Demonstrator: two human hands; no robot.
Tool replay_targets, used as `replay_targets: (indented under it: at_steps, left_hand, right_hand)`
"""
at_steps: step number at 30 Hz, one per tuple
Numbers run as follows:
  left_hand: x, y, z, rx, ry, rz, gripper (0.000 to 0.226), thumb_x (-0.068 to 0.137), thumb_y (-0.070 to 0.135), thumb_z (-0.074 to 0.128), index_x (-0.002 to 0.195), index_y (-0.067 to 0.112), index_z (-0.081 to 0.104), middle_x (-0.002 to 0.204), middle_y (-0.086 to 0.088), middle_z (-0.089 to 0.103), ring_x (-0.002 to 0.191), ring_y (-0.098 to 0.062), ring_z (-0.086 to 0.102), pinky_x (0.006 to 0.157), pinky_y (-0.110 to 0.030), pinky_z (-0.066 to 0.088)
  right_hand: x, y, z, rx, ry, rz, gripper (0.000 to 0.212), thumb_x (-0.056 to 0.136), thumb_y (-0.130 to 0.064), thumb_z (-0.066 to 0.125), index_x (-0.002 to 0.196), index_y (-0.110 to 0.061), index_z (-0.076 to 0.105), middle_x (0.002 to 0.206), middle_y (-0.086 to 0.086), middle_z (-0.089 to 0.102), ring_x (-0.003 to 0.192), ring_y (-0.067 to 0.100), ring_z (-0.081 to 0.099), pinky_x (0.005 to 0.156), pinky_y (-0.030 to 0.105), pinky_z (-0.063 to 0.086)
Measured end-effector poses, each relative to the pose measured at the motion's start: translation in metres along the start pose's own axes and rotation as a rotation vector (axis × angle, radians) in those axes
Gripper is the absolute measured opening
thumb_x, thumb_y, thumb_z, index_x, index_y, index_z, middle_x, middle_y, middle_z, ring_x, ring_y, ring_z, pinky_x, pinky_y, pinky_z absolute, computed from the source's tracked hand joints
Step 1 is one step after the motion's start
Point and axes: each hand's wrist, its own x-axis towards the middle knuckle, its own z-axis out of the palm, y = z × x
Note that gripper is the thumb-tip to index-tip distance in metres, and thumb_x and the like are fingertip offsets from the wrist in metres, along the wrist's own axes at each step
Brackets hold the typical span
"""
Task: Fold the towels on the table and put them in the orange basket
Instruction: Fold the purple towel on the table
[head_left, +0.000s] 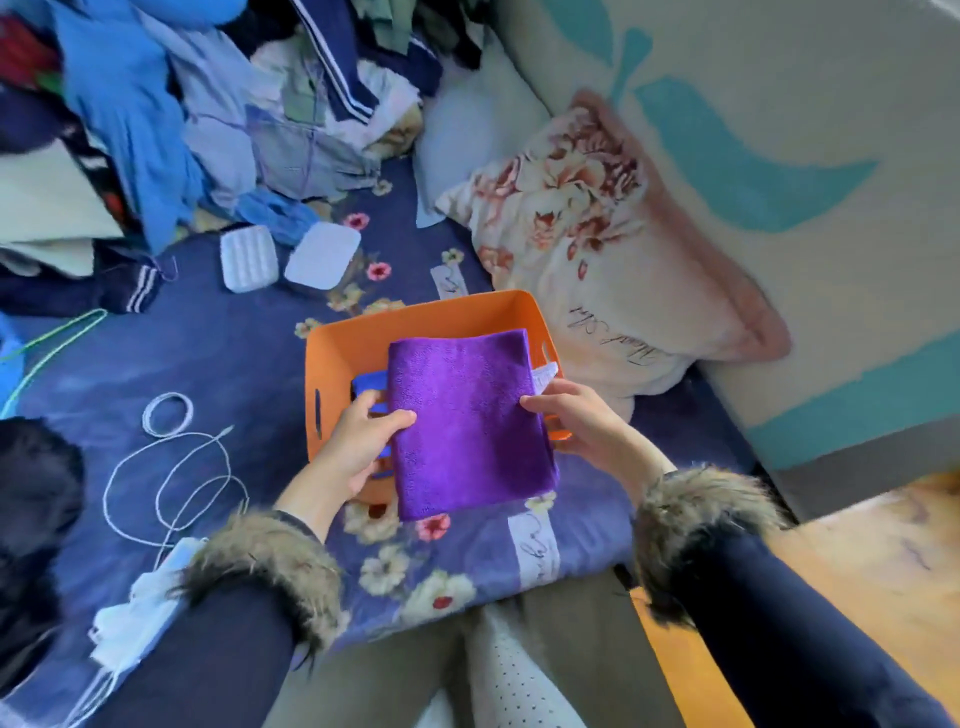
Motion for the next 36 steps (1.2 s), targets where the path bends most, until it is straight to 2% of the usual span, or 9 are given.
replay_targets:
  at_steps: [4, 7, 12, 17, 21, 23, 25, 29, 36]
  left_hand:
    - [0.062, 0.008, 0.0, 0.002, 0.09, -0.058, 0.024, 0.089, 0.004, 0.055, 0.106, 0.019, 0.047, 0.09, 0.0, 0.059, 0.074, -0.015, 0.058, 0.065, -0.03, 0.043]
    - [0.106, 0.002, 0.001, 0.012, 0.159, -0.133, 0.022, 0.088, 0.005, 0.056, 0.093, 0.025, 0.047, 0.089, 0.001, 0.057, 0.071, -0.017, 0.056, 0.064, -0.028, 0.04]
    - [0.166, -0.029, -0.01, 0.068, 0.246, -0.239, 0.026, 0.087, 0.008, 0.056, 0.108, 0.02, 0.047, 0.106, -0.007, 0.058, 0.086, -0.024, 0.058, 0.07, -0.033, 0.047]
    - [0.213, -0.062, -0.035, 0.173, 0.352, -0.336, 0.029, 0.083, 0.012, 0.059, 0.107, 0.023, 0.048, 0.108, -0.009, 0.061, 0.096, -0.029, 0.061, 0.08, -0.042, 0.051]
    - [0.239, -0.076, -0.043, 0.424, 0.451, -0.322, 0.03, 0.083, 0.013, 0.059, 0.113, 0.014, 0.052, 0.108, -0.01, 0.062, 0.1, -0.031, 0.058, 0.084, -0.037, 0.047]
    - [0.247, -0.08, -0.046, 0.516, 0.476, -0.302, 0.032, 0.083, 0.013, 0.058, 0.115, 0.011, 0.053, 0.112, -0.012, 0.061, 0.104, -0.032, 0.056, 0.087, -0.036, 0.046]
    - [0.251, -0.083, -0.048, 0.567, 0.48, -0.287, 0.034, 0.083, 0.014, 0.057, 0.117, 0.011, 0.052, 0.117, -0.013, 0.059, 0.107, -0.033, 0.055, 0.09, -0.038, 0.045]
    - [0.248, -0.089, -0.048, 0.688, 0.497, -0.21, 0.041, 0.086, 0.014, 0.054, 0.127, 0.01, 0.046, 0.127, -0.015, 0.051, 0.116, -0.035, 0.048, 0.094, -0.041, 0.04]
    - [0.237, -0.088, -0.043, 0.822, 0.563, -0.09, 0.038, 0.091, 0.011, 0.054, 0.126, 0.012, 0.04, 0.123, -0.017, 0.049, 0.107, -0.04, 0.051, 0.075, -0.045, 0.039]
  right_hand:
    - [0.07, -0.024, 0.009, -0.056, 0.015, 0.066, 0.019, 0.085, -0.014, 0.062, 0.077, -0.019, 0.046, 0.078, 0.009, 0.044, 0.057, 0.015, 0.039, 0.053, 0.023, 0.031]
    - [0.12, -0.026, 0.016, -0.1, 0.027, 0.115, 0.026, 0.087, -0.009, 0.06, 0.069, -0.016, 0.043, 0.065, 0.004, 0.042, 0.053, 0.014, 0.038, 0.051, 0.023, 0.028]
    - [0.191, -0.009, 0.038, -0.158, -0.012, 0.193, 0.018, 0.087, -0.009, 0.06, 0.073, -0.02, 0.056, 0.072, 0.003, 0.053, 0.063, 0.016, 0.049, 0.067, 0.033, 0.042]
    - [0.245, 0.019, 0.07, -0.141, -0.051, 0.264, 0.021, 0.087, -0.007, 0.059, 0.072, -0.021, 0.054, 0.08, 0.001, 0.06, 0.074, 0.017, 0.059, 0.063, 0.025, 0.049]
    - [0.277, 0.038, 0.092, -0.153, -0.051, 0.297, 0.021, 0.085, -0.008, 0.06, 0.071, -0.022, 0.052, 0.088, 0.005, 0.059, 0.084, 0.02, 0.057, 0.071, 0.031, 0.047]
    - [0.286, 0.046, 0.101, -0.127, -0.051, 0.327, 0.014, 0.085, -0.006, 0.059, 0.083, -0.019, 0.056, 0.09, 0.004, 0.059, 0.08, 0.018, 0.057, 0.071, 0.03, 0.047]
    - [0.29, 0.052, 0.106, -0.104, -0.037, 0.344, 0.016, 0.084, -0.006, 0.057, 0.096, -0.017, 0.057, 0.091, 0.004, 0.059, 0.078, 0.016, 0.056, 0.072, 0.029, 0.046]
    - [0.293, 0.053, 0.11, -0.104, -0.032, 0.369, 0.021, 0.083, -0.009, 0.056, 0.103, -0.018, 0.056, 0.096, 0.004, 0.06, 0.087, 0.02, 0.056, 0.078, 0.034, 0.045]
    - [0.289, 0.058, 0.109, -0.088, -0.104, 0.4, 0.019, 0.09, -0.01, 0.051, 0.106, -0.019, 0.052, 0.086, -0.005, 0.055, 0.075, 0.012, 0.053, 0.07, 0.034, 0.047]
